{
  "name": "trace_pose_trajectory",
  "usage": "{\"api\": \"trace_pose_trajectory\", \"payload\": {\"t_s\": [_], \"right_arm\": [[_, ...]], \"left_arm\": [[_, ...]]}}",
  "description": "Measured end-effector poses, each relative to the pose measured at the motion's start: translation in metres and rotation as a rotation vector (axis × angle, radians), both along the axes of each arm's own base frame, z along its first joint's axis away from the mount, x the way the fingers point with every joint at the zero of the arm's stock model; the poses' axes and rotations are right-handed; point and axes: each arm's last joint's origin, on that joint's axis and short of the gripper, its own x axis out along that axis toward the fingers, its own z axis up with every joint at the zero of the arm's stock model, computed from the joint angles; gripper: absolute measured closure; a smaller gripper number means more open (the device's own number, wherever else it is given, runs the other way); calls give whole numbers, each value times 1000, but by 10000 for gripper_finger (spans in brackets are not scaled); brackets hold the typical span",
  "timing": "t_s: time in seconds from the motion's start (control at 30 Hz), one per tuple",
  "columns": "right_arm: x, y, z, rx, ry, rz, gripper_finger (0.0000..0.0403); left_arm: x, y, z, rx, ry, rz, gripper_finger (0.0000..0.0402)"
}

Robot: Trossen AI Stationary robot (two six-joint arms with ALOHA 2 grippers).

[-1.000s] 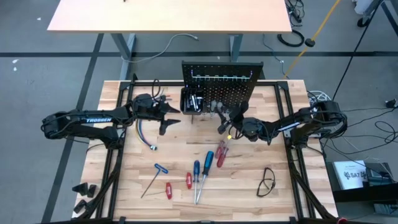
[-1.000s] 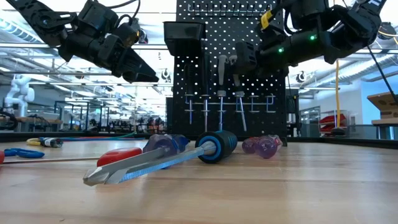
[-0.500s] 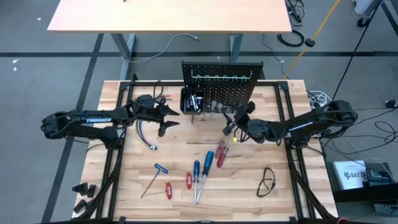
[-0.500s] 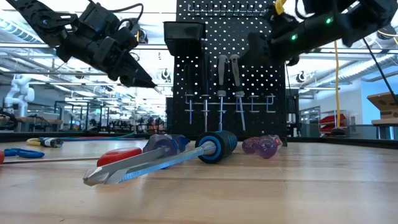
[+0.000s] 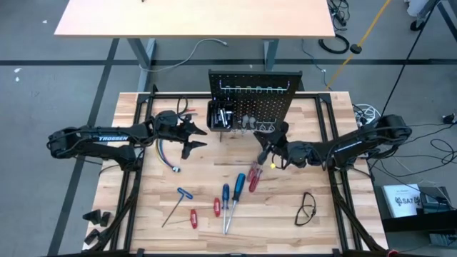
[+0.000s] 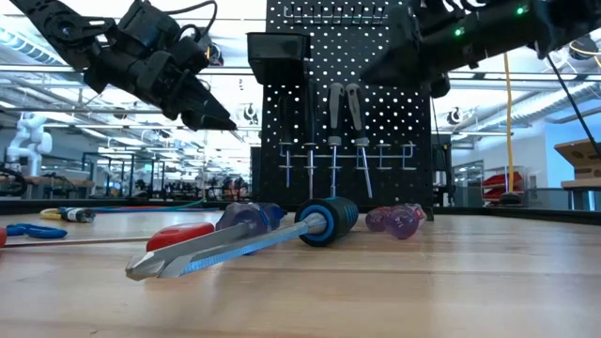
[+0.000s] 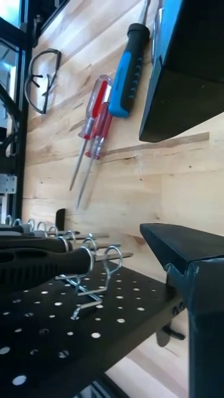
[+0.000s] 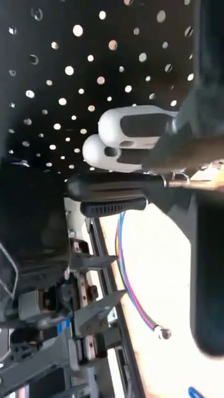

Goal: Hang tools onto peg board
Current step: Hang the gray screwdriver on the peg board, then hang the bottom red screwdriver on the peg board

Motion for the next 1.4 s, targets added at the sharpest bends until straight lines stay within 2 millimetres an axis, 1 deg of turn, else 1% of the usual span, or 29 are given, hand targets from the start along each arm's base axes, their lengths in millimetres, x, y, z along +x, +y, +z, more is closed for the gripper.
{"api": "trace_pose_trajectory", "payload": {"t_s": [0.03,0.07,0.17,0.3,0.43,0.53,0.7,0.93,1.1,1.2,1.27,1.33,1.4], "right_arm": [[1,0,-1,2,-5,-1,389],[3,0,-3,5,-12,-3,393],[10,1,-7,24,-45,-8,396],[26,2,-8,14,-35,-47,401],[43,3,-6,-33,23,-126,402],[49,3,-2,-52,63,-183,403],[49,2,-1,-75,109,-256,403],[47,1,-1,-92,118,-334,403],[46,4,-1,-102,127,-340,403],[44,10,0,-134,144,-385,403],[42,16,3,-160,160,-383,403],[41,25,11,-171,155,-337,403],[41,35,16,-173,154,-249,403]], "left_arm": [[0,0,0,0,-1,-1,169],[0,-1,0,0,-2,-2,169],[1,-2,0,1,-4,-10,169],[2,-4,2,7,-20,-22,169],[5,-7,5,11,-31,-39,169],[7,-12,10,18,-48,-64,169],[5,-21,19,50,-84,-107,169],[0,-24,25,61,-99,-111,169],[-3,-34,34,53,-143,-146,169],[-7,-44,42,61,-187,-190,169],[-9,-51,46,66,-212,-219,169],[-10,-57,48,73,-224,-225,169],[-10,-62,49,83,-227,-220,169]]}}
